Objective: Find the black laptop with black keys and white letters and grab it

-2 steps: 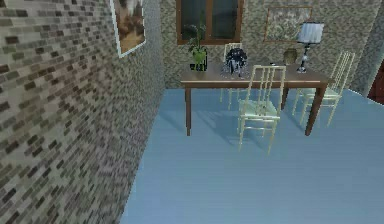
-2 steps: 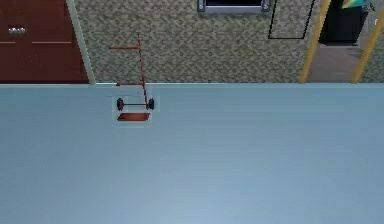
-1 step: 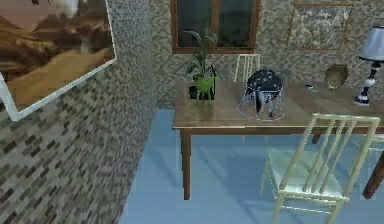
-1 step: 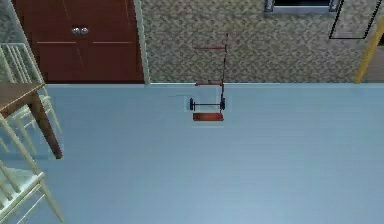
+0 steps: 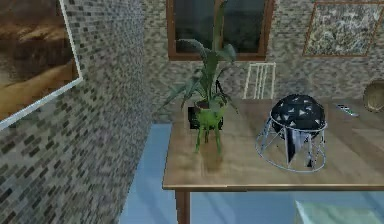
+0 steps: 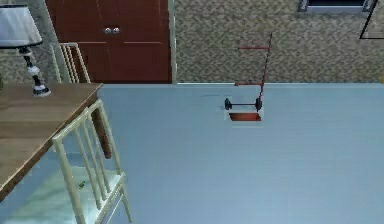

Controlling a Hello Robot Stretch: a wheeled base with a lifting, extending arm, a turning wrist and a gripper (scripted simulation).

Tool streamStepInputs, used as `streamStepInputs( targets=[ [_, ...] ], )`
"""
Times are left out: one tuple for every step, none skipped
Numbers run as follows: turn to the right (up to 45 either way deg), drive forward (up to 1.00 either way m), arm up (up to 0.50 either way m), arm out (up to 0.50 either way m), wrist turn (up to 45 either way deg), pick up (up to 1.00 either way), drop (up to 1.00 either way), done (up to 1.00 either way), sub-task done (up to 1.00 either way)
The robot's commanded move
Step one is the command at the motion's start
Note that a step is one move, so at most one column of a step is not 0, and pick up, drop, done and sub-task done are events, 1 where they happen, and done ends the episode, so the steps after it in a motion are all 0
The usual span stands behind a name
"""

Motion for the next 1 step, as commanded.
streamStepInputs(
  targets=[
    [-45.0,0.00,0.00,0.00,0.0,0.00,0.00,0.00,0.00]
  ],
)
